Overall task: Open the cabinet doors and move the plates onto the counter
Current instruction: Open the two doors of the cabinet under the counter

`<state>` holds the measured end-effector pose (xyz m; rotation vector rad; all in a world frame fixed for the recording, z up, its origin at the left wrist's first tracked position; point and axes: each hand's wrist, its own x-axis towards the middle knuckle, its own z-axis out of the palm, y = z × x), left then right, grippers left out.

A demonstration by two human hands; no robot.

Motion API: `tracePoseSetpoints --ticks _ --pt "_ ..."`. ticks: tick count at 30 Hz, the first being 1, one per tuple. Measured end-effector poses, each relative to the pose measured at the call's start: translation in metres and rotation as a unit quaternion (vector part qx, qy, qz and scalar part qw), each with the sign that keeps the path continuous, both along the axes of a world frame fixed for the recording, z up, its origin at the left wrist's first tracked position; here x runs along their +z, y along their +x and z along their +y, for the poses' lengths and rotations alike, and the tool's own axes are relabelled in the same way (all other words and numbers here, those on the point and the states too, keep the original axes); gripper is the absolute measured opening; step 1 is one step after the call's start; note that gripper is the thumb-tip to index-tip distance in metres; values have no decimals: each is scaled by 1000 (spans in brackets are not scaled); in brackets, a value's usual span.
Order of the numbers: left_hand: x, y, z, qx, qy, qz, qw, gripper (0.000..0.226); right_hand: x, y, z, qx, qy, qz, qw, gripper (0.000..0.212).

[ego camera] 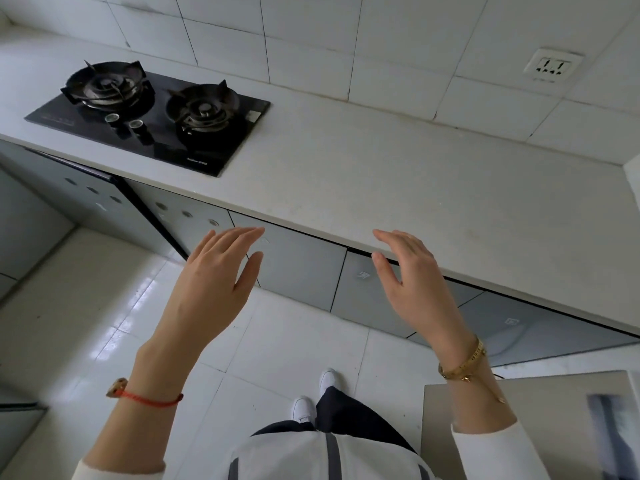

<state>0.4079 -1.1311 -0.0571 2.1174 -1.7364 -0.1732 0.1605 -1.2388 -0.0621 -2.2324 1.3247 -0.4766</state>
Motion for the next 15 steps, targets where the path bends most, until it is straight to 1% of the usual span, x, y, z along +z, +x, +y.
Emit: tracePoseSetpoints --ticks 8,15 --pt "-12 -8 -31 28 -4 -9 1000 39 -12 -5 -42 9 -5 -1 1000 39" --pt "-41 -13 -42 62 -8 -6 998 37 -41 -11 -64 24 -10 12 1000 37"
